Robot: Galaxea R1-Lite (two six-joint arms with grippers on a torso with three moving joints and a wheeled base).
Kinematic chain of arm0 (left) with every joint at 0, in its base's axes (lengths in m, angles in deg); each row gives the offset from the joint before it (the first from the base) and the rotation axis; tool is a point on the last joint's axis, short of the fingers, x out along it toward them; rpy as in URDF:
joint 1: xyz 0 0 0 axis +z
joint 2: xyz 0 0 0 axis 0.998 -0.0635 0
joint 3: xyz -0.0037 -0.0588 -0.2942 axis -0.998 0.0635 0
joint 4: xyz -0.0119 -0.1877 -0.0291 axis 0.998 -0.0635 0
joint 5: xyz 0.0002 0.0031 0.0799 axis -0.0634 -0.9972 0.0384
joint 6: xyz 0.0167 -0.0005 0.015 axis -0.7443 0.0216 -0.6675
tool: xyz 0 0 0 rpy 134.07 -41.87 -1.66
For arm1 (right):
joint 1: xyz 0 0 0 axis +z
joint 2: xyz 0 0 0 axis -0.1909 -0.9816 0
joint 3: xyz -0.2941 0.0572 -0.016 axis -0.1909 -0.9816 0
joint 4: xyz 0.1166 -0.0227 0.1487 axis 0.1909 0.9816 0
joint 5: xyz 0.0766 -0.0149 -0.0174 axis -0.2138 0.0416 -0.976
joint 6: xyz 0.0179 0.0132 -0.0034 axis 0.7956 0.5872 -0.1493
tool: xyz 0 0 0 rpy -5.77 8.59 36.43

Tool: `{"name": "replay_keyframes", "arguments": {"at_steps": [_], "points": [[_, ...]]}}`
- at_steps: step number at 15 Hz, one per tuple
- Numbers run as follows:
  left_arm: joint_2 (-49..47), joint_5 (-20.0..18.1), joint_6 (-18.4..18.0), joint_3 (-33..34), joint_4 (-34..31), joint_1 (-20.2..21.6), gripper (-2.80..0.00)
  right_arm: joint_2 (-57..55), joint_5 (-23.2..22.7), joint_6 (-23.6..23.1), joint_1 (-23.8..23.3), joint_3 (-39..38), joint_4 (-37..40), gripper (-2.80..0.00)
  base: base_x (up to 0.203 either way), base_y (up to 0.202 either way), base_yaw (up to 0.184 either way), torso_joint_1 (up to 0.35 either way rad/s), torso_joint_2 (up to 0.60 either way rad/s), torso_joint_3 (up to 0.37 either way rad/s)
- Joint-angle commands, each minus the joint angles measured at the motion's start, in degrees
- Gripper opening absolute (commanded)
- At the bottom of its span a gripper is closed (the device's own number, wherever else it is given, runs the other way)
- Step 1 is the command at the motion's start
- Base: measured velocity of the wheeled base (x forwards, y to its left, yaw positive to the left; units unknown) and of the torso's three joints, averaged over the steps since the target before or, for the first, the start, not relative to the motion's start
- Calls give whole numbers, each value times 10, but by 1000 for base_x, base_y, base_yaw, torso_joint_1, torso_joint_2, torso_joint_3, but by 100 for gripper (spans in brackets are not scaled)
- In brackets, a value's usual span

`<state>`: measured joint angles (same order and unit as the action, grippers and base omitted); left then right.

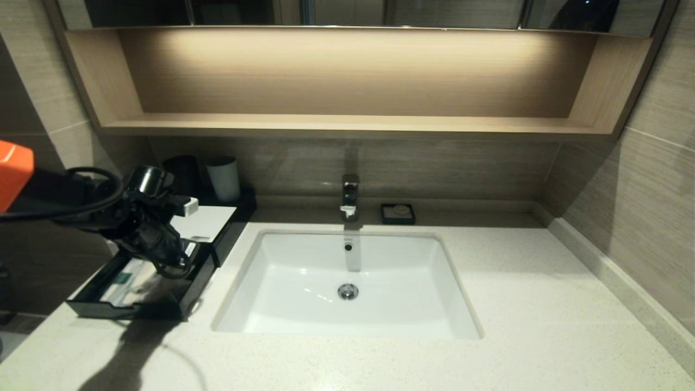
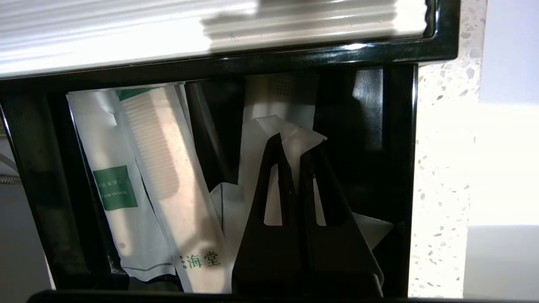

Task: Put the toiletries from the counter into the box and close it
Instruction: Place the bathroom toiletry into the drawer

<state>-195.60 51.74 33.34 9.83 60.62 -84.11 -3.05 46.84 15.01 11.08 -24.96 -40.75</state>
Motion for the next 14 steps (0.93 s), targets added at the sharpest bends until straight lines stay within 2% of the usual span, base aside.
{"name": "replay_keyframes", "arguments": {"at_steps": [1, 2, 8, 14], "points": [[0, 0, -2, 3, 0, 0, -280, 0, 0, 0, 0, -1, 0, -280, 0, 0, 0, 0, 0, 0], [0, 0, -2, 4, 0, -1, 0, 0, 0, 0, 0, -1, 0, -280, 0, 0, 0, 0, 0, 0], [15, -1, -2, 6, 7, 0, 0, 0, 0, 0, 0, -1, 0, -280, 0, 0, 0, 0, 0, 0], [77, -4, -2, 13, 6, 3, 0, 0, 0, 0, 0, -1, 0, -280, 0, 0, 0, 0, 0, 0]]}}
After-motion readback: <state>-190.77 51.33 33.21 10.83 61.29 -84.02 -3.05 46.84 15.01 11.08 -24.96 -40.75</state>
